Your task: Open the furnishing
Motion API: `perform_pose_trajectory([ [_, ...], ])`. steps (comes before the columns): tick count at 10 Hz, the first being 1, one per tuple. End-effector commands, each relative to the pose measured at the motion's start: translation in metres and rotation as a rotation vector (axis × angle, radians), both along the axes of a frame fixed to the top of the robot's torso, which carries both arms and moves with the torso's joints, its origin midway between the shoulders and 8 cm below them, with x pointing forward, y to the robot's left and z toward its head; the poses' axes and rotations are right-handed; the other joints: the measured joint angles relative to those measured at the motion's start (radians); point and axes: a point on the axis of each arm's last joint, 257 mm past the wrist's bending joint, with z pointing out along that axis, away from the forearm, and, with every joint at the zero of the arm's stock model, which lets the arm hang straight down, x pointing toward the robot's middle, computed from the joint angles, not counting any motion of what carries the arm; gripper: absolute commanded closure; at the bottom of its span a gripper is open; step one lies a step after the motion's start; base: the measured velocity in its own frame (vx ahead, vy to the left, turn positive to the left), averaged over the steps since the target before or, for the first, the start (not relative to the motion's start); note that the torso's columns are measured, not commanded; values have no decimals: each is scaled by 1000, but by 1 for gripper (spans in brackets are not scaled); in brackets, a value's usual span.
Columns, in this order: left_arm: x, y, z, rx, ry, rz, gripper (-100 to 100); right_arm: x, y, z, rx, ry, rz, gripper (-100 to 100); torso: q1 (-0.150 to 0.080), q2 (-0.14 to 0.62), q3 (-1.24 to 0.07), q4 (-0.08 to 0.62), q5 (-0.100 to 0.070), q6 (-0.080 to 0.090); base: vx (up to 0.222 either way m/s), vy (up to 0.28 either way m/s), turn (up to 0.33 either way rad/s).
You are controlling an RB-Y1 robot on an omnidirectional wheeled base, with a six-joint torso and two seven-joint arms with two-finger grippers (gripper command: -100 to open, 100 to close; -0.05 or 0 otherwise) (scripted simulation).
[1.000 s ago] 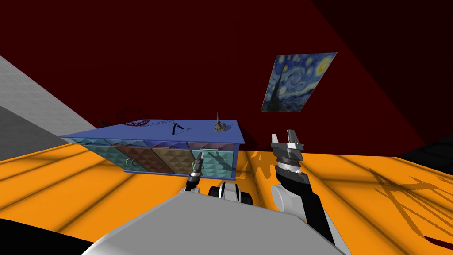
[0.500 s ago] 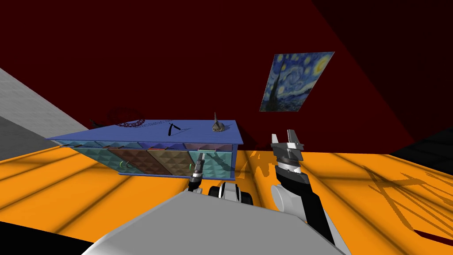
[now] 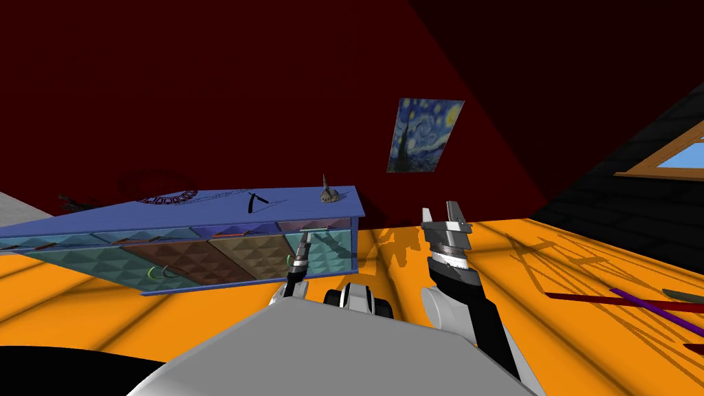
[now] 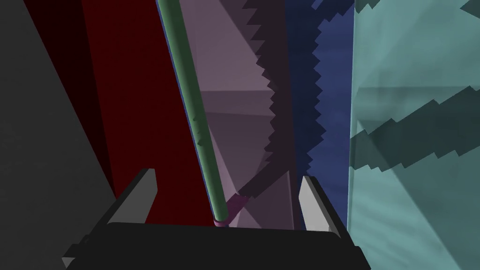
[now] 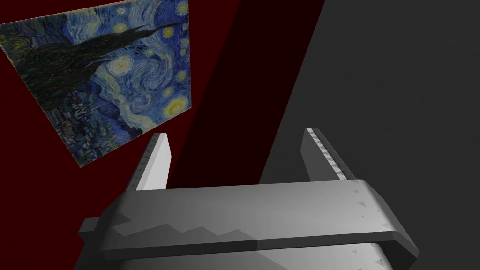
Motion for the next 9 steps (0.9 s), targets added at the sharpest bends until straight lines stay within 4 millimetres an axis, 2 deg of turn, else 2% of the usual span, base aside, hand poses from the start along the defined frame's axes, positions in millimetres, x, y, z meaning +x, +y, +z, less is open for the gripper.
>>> perform_pose_trajectory([
  [1,6,31,2,-3,5,55,-100,0,0,0,0,0,0,0,0,0,0,0,0,-1,-75,-35,-179],
  [2,12,45,9,-1,-6,74,-100,0,0,0,0,0,0,0,1,0,0,0,0,0,-95,-45,-334],
  [3,10,51,5,-7,2,89,-100,0,0,0,0,0,0,0,0,2,1,1,0,0,-70,-35,-93],
  [5,20,82,15,-18,-9,139,-100,0,0,0,0,0,0,0,0,2,1,0,0,0,-91,-53,-214],
  [6,18,86,13,-21,-7,151,-100,0,0,0,0,0,0,0,-1,3,2,1,0,0,-87,-48,-118],
  [7,22,103,18,-33,-14,182,-100,0,0,0,0,0,0,0,0,2,2,1,0,-1,-84,-41,-207],
  [8,21,93,15,-26,-12,165,-100,0,0,0,0,0,0,0,1,2,1,0,0,0,-43,-19,-54],
  [9,18,86,13,-21,-7,151,100,0,0,0,0,0,0,0,2,0,0,0,0,-1,32,12,208],
])
